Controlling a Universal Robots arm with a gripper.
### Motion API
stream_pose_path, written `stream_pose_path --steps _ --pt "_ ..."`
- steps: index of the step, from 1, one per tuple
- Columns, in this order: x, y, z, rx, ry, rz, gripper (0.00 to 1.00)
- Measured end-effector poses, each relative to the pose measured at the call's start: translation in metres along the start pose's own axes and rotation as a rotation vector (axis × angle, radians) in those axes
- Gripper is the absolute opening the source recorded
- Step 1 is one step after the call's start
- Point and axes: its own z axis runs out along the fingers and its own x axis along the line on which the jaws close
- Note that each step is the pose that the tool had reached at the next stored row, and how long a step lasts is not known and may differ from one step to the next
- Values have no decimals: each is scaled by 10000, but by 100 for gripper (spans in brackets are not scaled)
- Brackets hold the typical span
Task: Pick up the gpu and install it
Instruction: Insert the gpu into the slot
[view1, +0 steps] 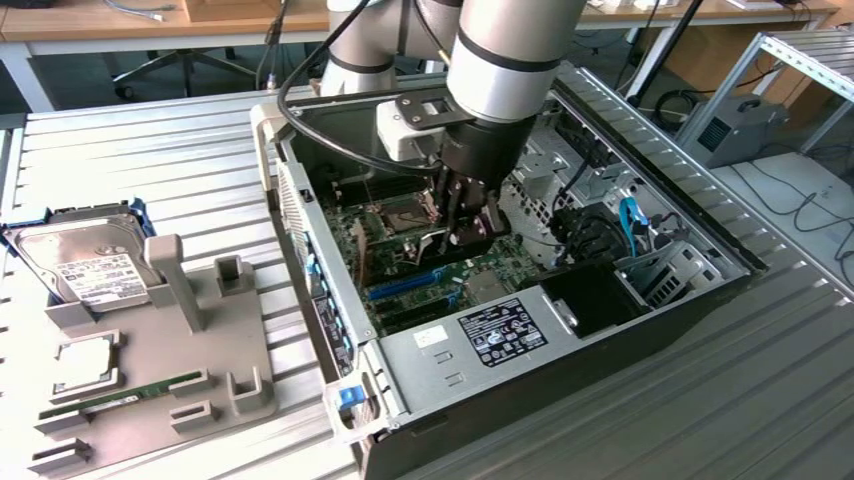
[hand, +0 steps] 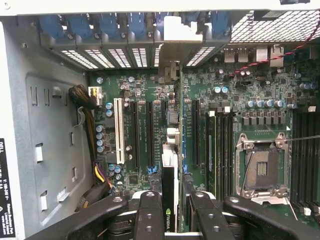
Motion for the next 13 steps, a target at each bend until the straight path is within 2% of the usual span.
stream_pose_path --steps 2,3,4,5,13 --pt "-13 39 22 1 -1 1 26" --pt "-63 41 35 0 1 1 26" --pt "-123 44 72 1 53 -24 26" --pt "-166 54 119 0 75 -89 26" --pt "-183 94 171 -3 86 -222 26"
